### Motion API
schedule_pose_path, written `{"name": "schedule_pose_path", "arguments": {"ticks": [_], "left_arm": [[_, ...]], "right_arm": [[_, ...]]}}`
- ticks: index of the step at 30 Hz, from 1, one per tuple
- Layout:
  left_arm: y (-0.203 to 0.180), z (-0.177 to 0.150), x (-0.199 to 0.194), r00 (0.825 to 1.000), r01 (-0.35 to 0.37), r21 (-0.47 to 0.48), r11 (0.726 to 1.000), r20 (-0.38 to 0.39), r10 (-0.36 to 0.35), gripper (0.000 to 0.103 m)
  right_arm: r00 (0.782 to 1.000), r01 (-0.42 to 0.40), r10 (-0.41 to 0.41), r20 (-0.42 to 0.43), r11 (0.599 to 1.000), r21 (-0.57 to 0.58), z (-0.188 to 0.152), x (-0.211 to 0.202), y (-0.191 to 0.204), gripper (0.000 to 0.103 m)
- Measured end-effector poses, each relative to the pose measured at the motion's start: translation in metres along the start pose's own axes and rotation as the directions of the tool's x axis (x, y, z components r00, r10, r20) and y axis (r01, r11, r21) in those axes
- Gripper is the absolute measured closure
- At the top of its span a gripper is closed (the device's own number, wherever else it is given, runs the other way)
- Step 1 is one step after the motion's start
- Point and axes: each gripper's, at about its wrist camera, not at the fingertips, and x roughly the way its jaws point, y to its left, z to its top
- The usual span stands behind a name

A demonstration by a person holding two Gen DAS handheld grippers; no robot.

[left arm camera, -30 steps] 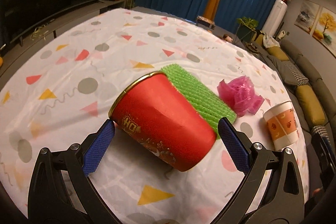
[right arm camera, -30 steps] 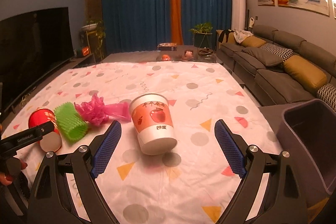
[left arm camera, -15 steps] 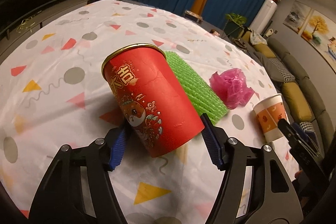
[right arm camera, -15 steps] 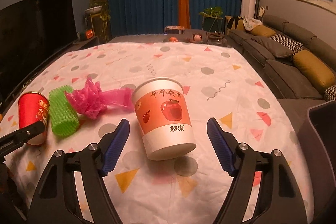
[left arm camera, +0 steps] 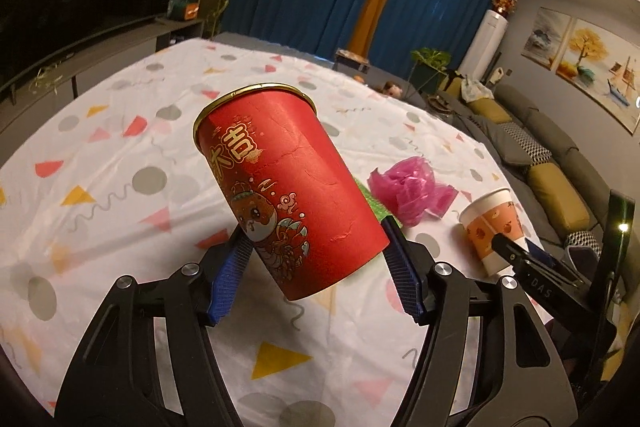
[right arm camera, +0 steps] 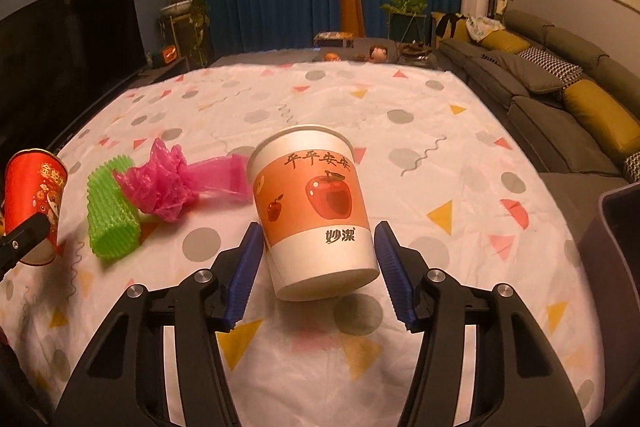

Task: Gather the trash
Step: 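Grasp the white apple-print paper cup with the right tool while the left tool holds the red cup, then carry the red cup and white cup with both tools over the grey bin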

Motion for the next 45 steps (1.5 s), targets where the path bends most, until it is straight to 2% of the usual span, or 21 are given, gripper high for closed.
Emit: {"name": "schedule_pose_path", "arguments": {"ticks": [5,12,18,22,26,35,43,45], "left_arm": [[-0.002,0.002,-0.005,1.0,0.012,0.021,1.0,0.028,-0.013,0.039],[-0.021,-0.003,-0.017,0.997,0.055,0.088,0.995,0.047,-0.059,0.039],[-0.048,-0.014,-0.038,0.989,0.132,0.143,0.981,0.046,-0.139,0.039],[-0.072,-0.022,-0.056,0.977,0.196,0.184,0.963,0.045,-0.207,0.039],[-0.105,-0.03,-0.076,0.958,0.267,0.236,0.934,0.038,-0.284,0.039],[-0.178,-0.05,-0.1,0.918,0.37,0.343,0.863,0.009,-0.397,0.039],[-0.25,-0.07,-0.102,0.863,0.474,0.409,0.78,-0.037,-0.504,0.039],[-0.265,-0.074,-0.099,0.854,0.492,0.414,0.766,-0.055,-0.518,0.039]], "right_arm": [[0.998,0.01,-0.011,0.055,0.999,0.034,-0.001,-0.025,-0.009,0.047],[0.985,0.023,-0.033,0.168,0.998,0.064,-0.005,-0.088,-0.027,0.047],[0.968,0.046,-0.067,0.243,0.995,0.089,-0.015,-0.136,-0.047,0.047],[0.957,0.064,-0.089,0.277,0.993,0.1,-0.023,-0.16,-0.056,0.047],[0.946,0.081,-0.11,0.304,0.991,0.107,-0.03,-0.18,-0.065,0.047],[0.923,0.128,-0.173,0.344,0.981,0.149,-0.046,-0.215,-0.101,0.047],[0.896,0.195,-0.268,0.355,0.954,0.228,-0.058,-0.237,-0.151,0.047],[0.887,0.215,-0.295,0.355,0.945,0.248,-0.062,-0.243,-0.164,0.047]]}}
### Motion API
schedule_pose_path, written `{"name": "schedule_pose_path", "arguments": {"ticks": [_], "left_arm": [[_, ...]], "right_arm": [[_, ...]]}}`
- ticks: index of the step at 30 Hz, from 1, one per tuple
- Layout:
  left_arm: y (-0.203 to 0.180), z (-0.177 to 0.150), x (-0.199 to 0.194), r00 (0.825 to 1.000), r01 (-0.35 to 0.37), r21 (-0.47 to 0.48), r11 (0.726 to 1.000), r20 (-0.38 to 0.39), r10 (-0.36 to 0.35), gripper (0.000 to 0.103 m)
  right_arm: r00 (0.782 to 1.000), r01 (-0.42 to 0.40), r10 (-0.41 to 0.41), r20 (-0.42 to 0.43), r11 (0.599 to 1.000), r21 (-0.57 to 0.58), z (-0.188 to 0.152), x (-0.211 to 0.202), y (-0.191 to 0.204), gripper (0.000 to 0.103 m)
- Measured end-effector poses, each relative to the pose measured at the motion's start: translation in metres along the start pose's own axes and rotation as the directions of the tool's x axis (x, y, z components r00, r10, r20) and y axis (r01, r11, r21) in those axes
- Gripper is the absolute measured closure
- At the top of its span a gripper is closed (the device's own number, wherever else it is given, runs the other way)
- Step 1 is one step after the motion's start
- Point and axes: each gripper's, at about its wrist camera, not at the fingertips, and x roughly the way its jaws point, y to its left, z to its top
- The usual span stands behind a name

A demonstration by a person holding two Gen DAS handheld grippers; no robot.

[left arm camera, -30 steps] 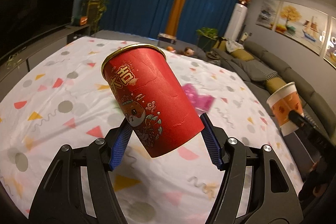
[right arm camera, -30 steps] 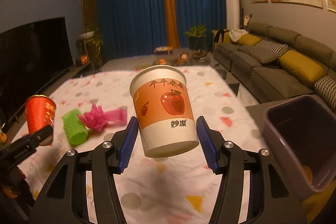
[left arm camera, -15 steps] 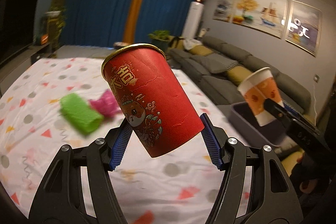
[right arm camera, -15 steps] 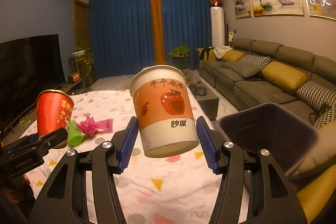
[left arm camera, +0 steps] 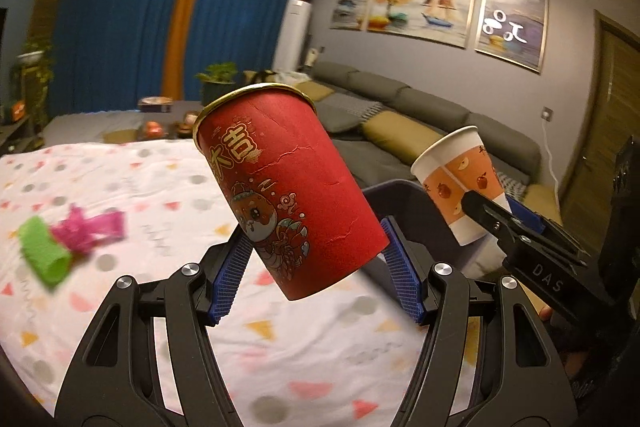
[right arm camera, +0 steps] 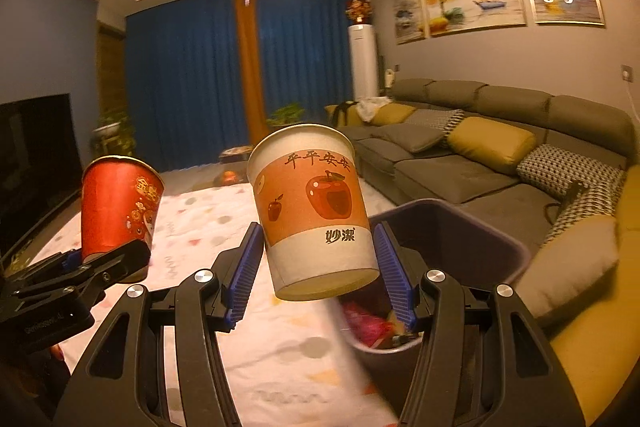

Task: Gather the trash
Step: 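Carry the red cup and white cup with both tools over the grey bin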

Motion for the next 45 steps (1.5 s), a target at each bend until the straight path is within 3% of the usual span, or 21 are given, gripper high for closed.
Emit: {"name": "schedule_pose_path", "arguments": {"ticks": [7,15,28,45], "left_arm": [[-0.045,0.006,0.04,0.996,0.091,0.051,0.995,-0.022,-0.09,0.039],[-0.065,0.001,0.081,0.985,0.169,0.078,0.983,-0.061,-0.164,0.039],[-0.068,-0.008,0.135,0.966,0.229,0.048,0.972,-0.135,-0.221,0.039],[-0.081,-0.022,0.167,0.945,0.267,0.041,0.963,-0.207,-0.254,0.039]], "right_arm": [[0.996,0.088,-0.089,0.015,0.995,0.046,0.0,-0.003,-0.05,0.047],[0.99,0.137,-0.139,0.012,0.986,0.097,-0.005,0.0,-0.081,0.047],[0.99,0.141,-0.14,-0.015,0.984,0.11,-0.004,0.024,-0.095,0.047],[0.989,0.144,-0.14,-0.043,0.983,0.112,-0.006,0.043,-0.092,0.047]]}}
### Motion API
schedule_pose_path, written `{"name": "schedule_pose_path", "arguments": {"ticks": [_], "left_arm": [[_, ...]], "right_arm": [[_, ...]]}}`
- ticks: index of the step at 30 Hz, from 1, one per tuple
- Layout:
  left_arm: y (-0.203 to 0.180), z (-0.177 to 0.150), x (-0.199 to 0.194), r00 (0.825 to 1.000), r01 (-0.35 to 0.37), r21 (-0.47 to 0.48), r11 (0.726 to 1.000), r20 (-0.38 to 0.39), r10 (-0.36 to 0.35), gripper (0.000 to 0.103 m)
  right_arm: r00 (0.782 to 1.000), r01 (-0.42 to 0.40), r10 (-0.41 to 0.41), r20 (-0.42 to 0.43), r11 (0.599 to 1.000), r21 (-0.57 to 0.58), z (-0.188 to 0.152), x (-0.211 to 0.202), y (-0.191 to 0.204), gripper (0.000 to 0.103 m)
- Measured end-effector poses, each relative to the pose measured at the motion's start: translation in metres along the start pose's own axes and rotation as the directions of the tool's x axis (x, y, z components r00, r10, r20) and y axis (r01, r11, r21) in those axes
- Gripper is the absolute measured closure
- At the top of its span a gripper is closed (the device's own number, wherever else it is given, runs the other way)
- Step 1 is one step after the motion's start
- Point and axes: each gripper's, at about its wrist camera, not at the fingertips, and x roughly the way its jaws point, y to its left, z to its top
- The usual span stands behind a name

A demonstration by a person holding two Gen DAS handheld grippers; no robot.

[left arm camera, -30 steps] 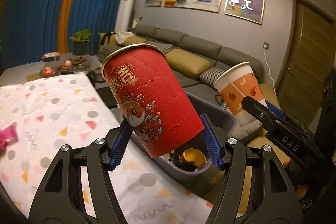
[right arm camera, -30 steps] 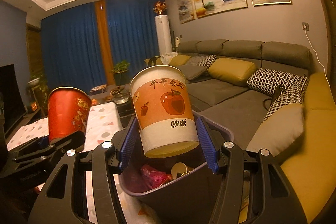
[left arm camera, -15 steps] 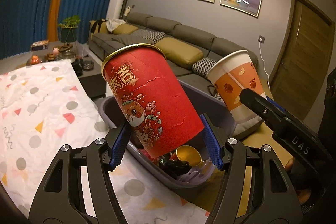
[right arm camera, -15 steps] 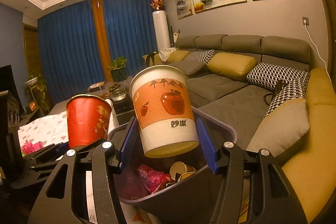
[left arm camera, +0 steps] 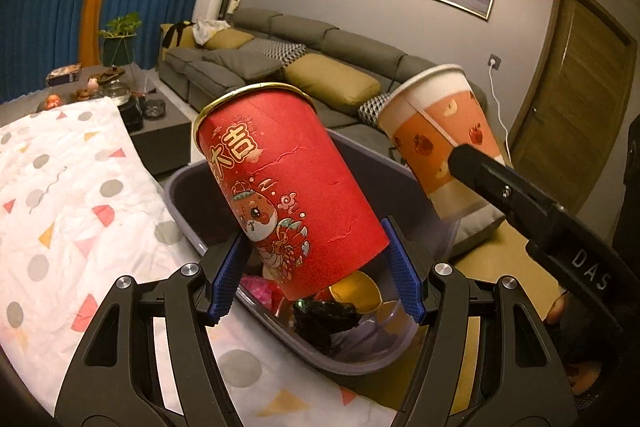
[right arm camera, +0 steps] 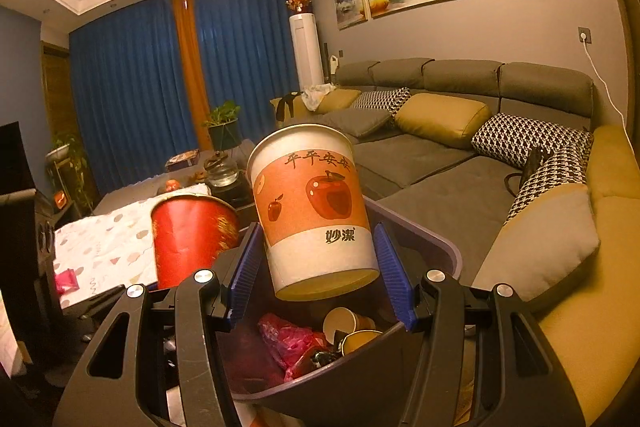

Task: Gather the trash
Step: 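Carry the red cup and white cup with both tools over the grey bin, then open both tools to drop the red cup and white cup into the bin, then move both open tools back over the sheet toward the green net and pink bag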

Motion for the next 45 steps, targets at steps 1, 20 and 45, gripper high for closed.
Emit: {"name": "schedule_pose_path", "arguments": {"ticks": [1,20,45], "left_arm": [[0.0,-0.001,0.002,1.0,-0.001,0.001,1.0,-0.004,0.001,0.039],[0.015,-0.011,-0.004,0.998,-0.067,-0.04,0.997,-0.008,0.067,0.009],[0.138,-0.073,-0.213,0.818,-0.55,-0.279,0.787,0.013,0.576,0.006]], "right_arm": [[1.0,-0.001,0.001,-0.002,1.0,0.001,0.0,0.001,0.0,0.047],[0.999,-0.032,0.032,0.003,0.998,0.057,0.006,0.017,0.002,0.025],[0.982,-0.184,0.187,0.037,0.98,-0.074,-0.021,-0.059,0.102,0.015]]}}
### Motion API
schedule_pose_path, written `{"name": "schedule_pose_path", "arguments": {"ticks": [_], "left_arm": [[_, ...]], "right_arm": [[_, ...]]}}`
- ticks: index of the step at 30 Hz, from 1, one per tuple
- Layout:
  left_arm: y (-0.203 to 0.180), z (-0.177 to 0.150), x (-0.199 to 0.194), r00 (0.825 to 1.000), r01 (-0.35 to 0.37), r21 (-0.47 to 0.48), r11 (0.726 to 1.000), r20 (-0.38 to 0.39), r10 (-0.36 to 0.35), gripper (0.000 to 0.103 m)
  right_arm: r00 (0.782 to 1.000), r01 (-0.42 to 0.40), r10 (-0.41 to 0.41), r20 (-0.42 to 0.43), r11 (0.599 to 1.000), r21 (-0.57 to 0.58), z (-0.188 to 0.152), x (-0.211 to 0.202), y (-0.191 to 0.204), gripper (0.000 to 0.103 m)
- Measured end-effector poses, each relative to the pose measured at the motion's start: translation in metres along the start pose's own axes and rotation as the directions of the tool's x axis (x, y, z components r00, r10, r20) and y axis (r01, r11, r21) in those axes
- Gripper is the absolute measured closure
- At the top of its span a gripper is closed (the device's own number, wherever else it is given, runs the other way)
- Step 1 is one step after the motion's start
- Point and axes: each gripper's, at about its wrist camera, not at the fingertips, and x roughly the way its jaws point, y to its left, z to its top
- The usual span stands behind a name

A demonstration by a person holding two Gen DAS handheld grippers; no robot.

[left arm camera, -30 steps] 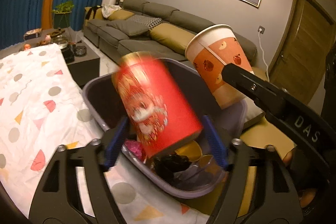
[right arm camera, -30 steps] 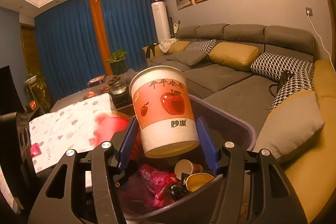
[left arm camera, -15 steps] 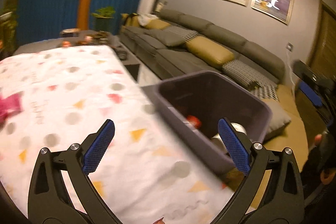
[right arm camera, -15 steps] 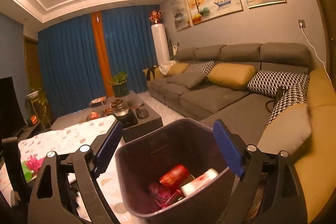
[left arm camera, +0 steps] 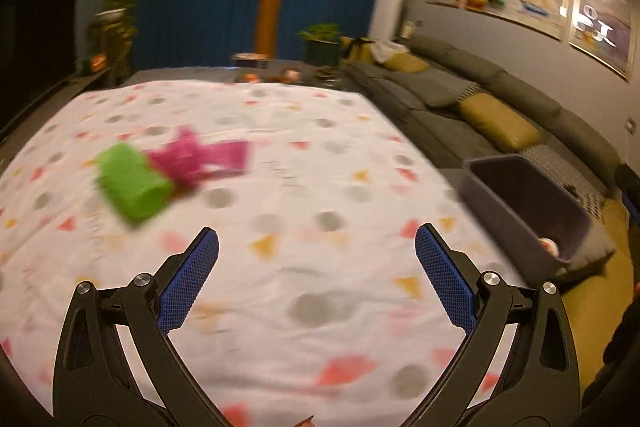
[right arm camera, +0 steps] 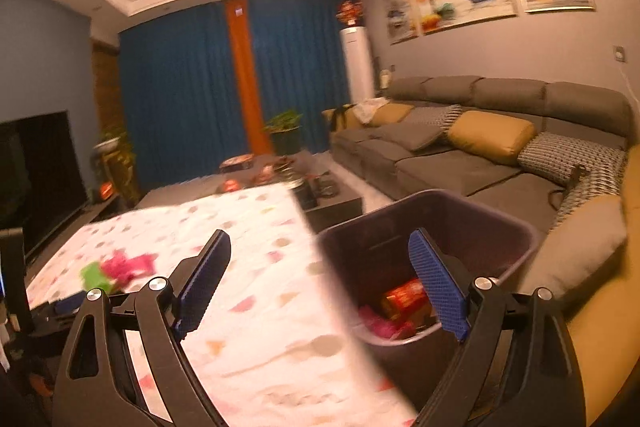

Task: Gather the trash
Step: 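Move both open tools back over the sheet toward the green net and pink bag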

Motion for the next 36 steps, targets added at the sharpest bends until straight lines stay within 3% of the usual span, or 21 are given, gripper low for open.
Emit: {"name": "schedule_pose_path", "arguments": {"ticks": [6,13,20,25,36], "left_arm": [[0.069,-0.002,-0.019,0.993,-0.118,-0.086,0.989,0.002,0.119,0.006],[0.128,-0.001,-0.03,0.974,-0.224,-0.152,0.963,0.004,0.227,0.006],[0.184,0.016,-0.018,0.932,-0.354,-0.234,0.906,-0.004,0.363,0.006],[0.215,0.026,-0.003,0.912,-0.395,-0.303,0.867,-0.019,0.409,0.006],[0.249,0.027,0.008,0.912,-0.393,-0.358,0.847,-0.035,0.409,0.006]], "right_arm": [[0.995,-0.098,0.096,-0.036,0.993,-0.071,-0.011,0.006,0.06,0.015],[0.986,-0.159,0.151,-0.07,0.98,-0.122,-0.02,0.017,0.108,0.015],[0.977,-0.201,0.183,-0.112,0.962,-0.186,-0.026,0.049,0.162,0.015],[0.965,-0.232,0.202,-0.164,0.953,-0.193,-0.029,0.089,0.197,0.015],[0.914,-0.322,0.249,-0.32,0.925,-0.202,-0.057,0.172,0.271,0.024]]}}
